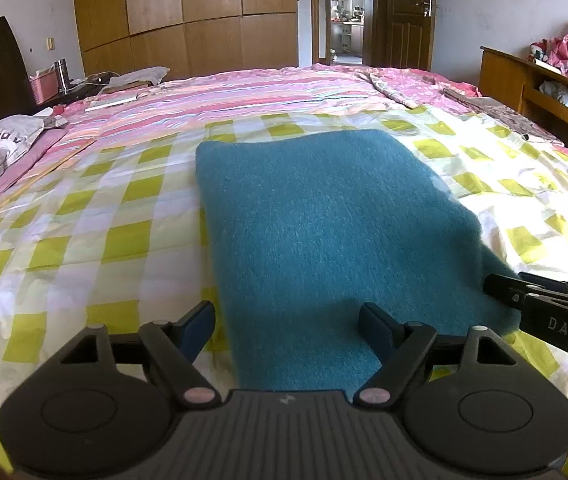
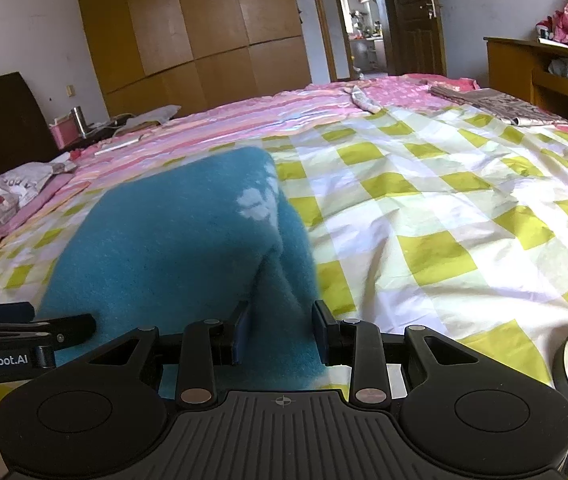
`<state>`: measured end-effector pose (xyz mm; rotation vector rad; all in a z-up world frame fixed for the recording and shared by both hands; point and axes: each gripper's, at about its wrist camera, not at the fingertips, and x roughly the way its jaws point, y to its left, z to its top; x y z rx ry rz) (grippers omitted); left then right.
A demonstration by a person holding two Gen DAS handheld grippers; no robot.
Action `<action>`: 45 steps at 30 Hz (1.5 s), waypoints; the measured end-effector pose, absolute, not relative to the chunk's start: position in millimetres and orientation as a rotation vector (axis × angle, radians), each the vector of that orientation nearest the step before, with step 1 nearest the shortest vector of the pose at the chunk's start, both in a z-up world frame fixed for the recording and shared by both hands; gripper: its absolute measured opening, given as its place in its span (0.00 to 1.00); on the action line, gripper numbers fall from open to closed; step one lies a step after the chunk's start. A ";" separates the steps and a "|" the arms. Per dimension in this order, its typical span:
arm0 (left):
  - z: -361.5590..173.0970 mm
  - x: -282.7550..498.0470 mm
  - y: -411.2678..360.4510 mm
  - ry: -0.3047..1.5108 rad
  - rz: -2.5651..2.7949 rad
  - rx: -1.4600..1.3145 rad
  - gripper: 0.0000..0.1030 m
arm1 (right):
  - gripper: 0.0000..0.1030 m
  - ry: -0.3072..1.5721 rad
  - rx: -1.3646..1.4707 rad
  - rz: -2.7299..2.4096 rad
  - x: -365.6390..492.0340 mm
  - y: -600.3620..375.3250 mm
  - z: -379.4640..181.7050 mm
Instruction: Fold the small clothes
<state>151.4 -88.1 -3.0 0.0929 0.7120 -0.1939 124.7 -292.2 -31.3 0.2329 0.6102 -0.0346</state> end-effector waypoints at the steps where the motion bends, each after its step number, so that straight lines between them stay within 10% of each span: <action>1: -3.0 151.1 -88.1 0.713 -0.194 0.092 0.82 | 0.30 0.608 0.232 -0.035 122.4 -291.3 -30.4; 45: -7.6 117.4 -72.2 0.749 -0.198 0.053 0.94 | 0.34 0.668 0.127 0.002 82.5 -260.5 -16.5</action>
